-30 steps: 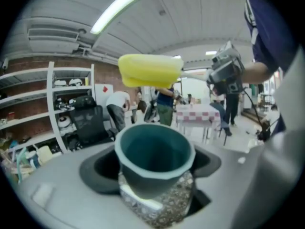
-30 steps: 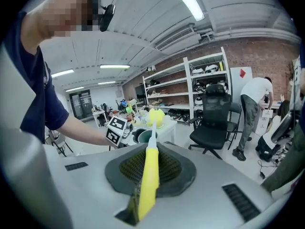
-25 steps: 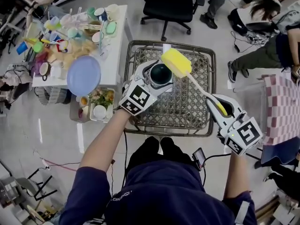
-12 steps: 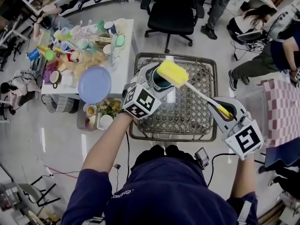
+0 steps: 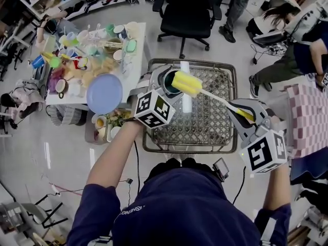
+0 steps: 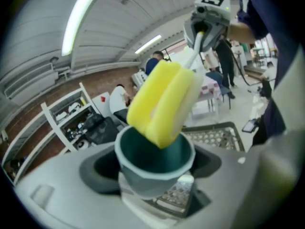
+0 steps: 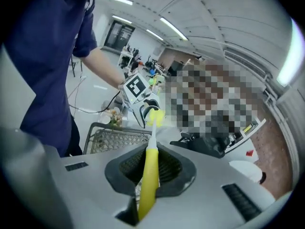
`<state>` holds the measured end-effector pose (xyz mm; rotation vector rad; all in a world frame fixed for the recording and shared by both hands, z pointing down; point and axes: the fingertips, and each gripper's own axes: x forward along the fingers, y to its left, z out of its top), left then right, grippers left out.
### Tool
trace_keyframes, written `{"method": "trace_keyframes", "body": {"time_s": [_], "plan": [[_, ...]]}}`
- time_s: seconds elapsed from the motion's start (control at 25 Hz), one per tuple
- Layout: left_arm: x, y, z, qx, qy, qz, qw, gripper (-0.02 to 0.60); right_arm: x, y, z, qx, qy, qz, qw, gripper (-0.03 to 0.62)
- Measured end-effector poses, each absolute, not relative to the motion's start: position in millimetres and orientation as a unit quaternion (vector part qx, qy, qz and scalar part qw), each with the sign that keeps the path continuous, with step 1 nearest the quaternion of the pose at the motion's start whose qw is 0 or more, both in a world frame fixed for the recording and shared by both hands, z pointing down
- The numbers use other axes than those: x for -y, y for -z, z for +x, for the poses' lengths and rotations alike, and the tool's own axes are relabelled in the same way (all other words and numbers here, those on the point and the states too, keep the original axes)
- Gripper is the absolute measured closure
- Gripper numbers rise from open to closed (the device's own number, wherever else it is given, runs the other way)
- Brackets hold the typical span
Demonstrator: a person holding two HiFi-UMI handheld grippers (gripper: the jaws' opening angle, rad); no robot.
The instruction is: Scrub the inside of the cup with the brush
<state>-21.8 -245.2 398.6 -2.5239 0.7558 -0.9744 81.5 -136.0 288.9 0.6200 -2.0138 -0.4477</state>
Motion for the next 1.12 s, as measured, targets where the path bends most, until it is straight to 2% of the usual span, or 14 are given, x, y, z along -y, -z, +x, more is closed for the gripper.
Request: {"method": "trace_keyframes", "body": {"time_s": [0.24, 0.64, 1.12], "plan": [[246, -405, -23, -0.27, 0.372, -0.87, 0.178, 0.179, 138, -288, 68, 0.781, 0.25, 0.229, 0.525, 0.565], [242, -412, -20, -0.266, 0.382, -0.866, 0.184, 0.179, 140, -297, 52, 0.766, 0.278, 0.195, 0.546, 0.565], [248, -411, -16, -0.261, 0.391, -0.861, 0.191, 0.179, 152, -309, 65, 0.755, 0.268, 0.195, 0.566, 0.565]]}}
